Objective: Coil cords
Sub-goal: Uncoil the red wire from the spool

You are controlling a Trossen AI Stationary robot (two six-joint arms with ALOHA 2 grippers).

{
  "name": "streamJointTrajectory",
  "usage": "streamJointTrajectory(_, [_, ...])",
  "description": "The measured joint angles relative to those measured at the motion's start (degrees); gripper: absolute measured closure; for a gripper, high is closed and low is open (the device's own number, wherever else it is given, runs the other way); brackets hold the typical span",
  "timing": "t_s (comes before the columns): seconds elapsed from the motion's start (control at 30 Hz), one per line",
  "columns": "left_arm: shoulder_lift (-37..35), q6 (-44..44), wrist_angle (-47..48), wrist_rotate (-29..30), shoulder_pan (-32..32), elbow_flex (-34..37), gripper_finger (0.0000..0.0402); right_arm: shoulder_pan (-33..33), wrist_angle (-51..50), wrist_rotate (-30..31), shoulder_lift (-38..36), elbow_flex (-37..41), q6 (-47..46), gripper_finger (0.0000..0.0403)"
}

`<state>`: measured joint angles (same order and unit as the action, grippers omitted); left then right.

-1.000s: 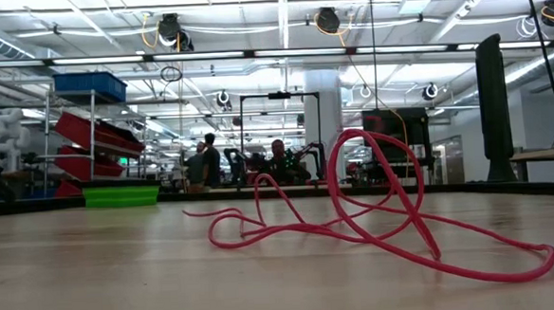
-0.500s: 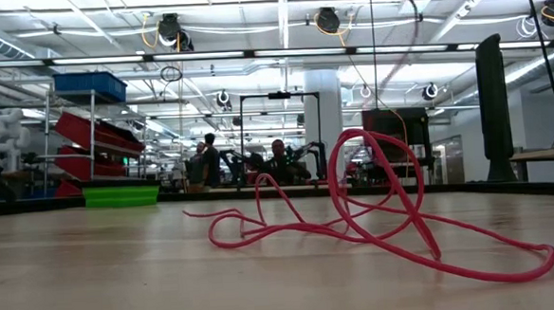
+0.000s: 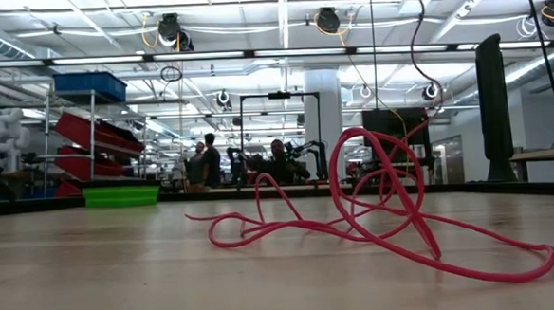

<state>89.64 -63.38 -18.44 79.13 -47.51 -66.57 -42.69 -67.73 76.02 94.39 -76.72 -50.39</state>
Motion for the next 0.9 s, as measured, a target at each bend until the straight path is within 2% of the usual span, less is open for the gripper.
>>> streamJointTrajectory(0.3, [-0.9,-2.1,2.2,-3.6,4.6,0.0,0.0398,6.0,0.6,-0.8,0.0,3.2,-1.6,0.0403])
streamJointTrajectory(0.5, [-1.0,-0.6,10.5,-4.3,8.2,0.0,0.0398,8.7,0.7,-0.9,0.0,4.7,-2.6,0.0403])
streamJointTrajectory(0.63, [-1.0,1.4,14.7,-7.1,9.7,0.0,0.0398,7.9,1.5,-1.1,0.0,4.5,-1.6,0.0393])
streamJointTrajectory(0.9, [-1.0,1.1,14.6,-13.0,10.3,0.0,0.0398,4.3,2.2,-4.6,-0.2,4.1,0.1,0.0359])
